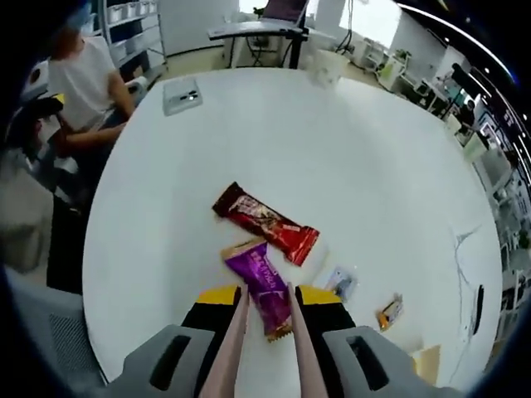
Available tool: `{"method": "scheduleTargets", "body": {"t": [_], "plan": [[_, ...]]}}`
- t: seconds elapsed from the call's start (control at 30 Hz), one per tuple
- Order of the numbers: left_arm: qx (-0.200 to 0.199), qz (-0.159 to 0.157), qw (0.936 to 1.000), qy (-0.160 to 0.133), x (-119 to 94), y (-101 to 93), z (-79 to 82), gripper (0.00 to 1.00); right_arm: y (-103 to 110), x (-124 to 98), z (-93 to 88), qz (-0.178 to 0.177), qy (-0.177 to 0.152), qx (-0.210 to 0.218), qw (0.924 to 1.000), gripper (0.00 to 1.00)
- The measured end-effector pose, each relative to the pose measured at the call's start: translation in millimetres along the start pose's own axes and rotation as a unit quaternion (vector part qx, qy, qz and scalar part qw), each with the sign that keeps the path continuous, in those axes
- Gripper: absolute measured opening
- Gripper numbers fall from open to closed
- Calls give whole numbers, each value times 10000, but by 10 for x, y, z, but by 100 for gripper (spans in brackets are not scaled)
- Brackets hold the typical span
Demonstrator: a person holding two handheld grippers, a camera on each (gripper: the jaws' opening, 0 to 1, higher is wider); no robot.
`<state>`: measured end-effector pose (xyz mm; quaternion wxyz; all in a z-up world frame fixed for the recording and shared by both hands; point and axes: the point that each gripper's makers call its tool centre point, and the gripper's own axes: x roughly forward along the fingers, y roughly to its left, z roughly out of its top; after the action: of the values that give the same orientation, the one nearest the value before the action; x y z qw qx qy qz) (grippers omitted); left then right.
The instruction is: Place the target food into the container with the food tongs after gripping and lifting it, then release it inside without dropping or visibly crushing the food.
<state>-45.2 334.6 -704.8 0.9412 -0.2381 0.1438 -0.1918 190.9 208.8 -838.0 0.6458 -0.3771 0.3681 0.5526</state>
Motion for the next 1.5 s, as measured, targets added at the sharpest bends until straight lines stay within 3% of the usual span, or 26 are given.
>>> {"method": "scheduleTargets", "body": {"t": [0.3,0.37,0.6,0.73,1.03,1.5], "plan": [[22,-30,10000,-60,32,-52,9,62,-146,51,-56,-156,-51,201,9997,23],[-23,-31,9999,-102,34,-49,32,62,-149,14,-45,-384,-92,480,9981,22],[84,-223,9997,-62,80,-100,80,62,-70,-61,-80,-490,-214,843,9950,21],[47,-331,9994,-26,128,-109,84,62,-203,-99,-128,-567,-308,1092,9919,20],[194,-670,9975,78,304,-211,123,62,-271,-233,-73,-729,-638,1435,9849,20],[229,-847,9961,96,362,-273,120,62,-215,-503,30,-937,-1052,1769,9741,20]]}}
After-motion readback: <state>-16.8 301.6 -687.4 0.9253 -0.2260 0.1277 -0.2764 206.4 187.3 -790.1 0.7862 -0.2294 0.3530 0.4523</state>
